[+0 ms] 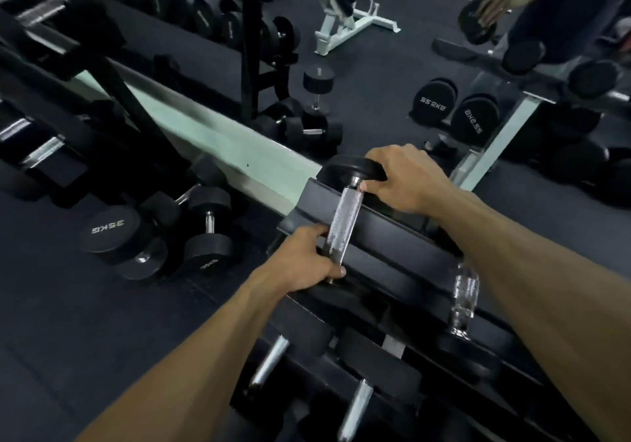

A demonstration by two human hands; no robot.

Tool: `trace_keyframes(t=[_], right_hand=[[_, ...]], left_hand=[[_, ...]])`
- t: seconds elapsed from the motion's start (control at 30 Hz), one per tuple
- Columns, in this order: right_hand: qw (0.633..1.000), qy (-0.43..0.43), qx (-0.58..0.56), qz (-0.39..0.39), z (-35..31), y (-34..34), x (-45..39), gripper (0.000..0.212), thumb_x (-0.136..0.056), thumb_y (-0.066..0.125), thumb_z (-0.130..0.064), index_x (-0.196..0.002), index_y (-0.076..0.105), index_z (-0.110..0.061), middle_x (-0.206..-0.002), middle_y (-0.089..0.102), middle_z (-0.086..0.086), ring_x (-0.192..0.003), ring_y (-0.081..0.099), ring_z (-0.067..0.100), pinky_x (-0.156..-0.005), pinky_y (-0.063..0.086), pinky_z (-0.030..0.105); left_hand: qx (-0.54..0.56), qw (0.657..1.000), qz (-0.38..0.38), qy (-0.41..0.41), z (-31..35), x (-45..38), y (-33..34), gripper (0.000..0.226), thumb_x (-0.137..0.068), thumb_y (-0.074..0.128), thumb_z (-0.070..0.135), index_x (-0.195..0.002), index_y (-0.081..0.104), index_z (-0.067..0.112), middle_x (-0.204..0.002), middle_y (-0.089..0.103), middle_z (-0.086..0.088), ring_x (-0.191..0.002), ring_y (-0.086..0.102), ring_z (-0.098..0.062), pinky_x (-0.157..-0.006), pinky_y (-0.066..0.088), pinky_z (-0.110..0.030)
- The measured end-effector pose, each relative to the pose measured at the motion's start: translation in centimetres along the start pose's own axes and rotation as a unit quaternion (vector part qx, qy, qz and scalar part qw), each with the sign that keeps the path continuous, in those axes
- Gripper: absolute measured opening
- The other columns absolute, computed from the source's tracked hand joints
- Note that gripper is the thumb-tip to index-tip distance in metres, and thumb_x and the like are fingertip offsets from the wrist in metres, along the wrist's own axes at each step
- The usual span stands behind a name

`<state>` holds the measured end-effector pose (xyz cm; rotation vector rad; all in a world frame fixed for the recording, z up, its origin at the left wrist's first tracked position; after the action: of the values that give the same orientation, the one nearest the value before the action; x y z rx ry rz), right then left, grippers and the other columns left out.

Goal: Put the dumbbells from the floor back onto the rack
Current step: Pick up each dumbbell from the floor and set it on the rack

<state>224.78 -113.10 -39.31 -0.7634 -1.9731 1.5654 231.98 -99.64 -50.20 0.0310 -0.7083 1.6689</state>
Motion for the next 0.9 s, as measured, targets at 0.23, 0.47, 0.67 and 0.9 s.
trace_keyframes(t=[0.23, 0.47, 0.67, 0.9], right_hand=[[0.999, 0.037, -0.008, -0.016, 1.8, 3.4, -3.9, 0.016, -0.085, 0.068, -0.028, -0.099, 0.065, -0.021, -0.093, 0.068, 0.003, -0.089, 0.062, 0.03, -0.079, 0.05, 0.038], [0.997, 0.062, -0.05, -0.022, 3.2, 4.8, -4.7, 0.017, -0.087, 0.068, -0.033, -0.1, 0.063, -0.023, -0.09, 0.067, 0.001, -0.086, 0.062, 0.025, -0.079, 0.051, 0.039], [0.994, 0.037, -0.1, -0.018, 2.5, 4.6, -3.8, 0.028, -0.088, 0.066, -0.031, -0.113, 0.059, -0.021, -0.1, 0.066, -0.001, -0.093, 0.061, 0.022, -0.077, 0.047, 0.033], [0.988, 0.063, -0.14, -0.002, 2.7, 5.6, -3.1, 0.026, -0.097, 0.056, -0.023, -0.121, 0.056, -0.014, -0.106, 0.066, 0.01, -0.098, 0.059, 0.03, -0.085, 0.048, 0.039]], left_hand=[[0.008, 1.0, 0.01, -0.014, -1.9, -4.2, -0.3, 0.053, -0.072, 0.082, 0.015, -0.12, 0.062, 0.024, -0.095, 0.064, 0.012, -0.089, 0.062, -0.009, -0.072, 0.044, -0.016], [0.005, 0.996, 0.079, -0.04, -2.3, -4.5, -1.2, 0.044, -0.065, 0.086, 0.025, -0.107, 0.07, 0.026, -0.095, 0.071, 0.008, -0.087, 0.066, -0.01, -0.079, 0.051, -0.023], [0.043, 0.978, 0.204, -0.029, -2.8, -1.1, -2.8, 0.035, -0.084, 0.068, 0.045, -0.108, 0.071, 0.02, -0.094, 0.066, 0.015, -0.095, 0.061, -0.004, -0.084, 0.043, -0.018], [0.104, 0.958, 0.256, -0.078, -5.7, 3.3, 0.4, 0.106, -0.06, 0.086, 0.05, -0.146, 0.028, 0.027, -0.144, 0.031, 0.001, -0.129, 0.04, -0.015, -0.101, 0.034, -0.024]])
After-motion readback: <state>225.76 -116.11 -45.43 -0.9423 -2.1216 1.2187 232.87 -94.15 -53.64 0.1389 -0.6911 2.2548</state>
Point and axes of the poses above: each hand's wrist, its own x-axis away from the middle knuckle, its own y-axis out of the palm, z = x × y, the point moved 9 cm from there along -x, towards the middle knuckle
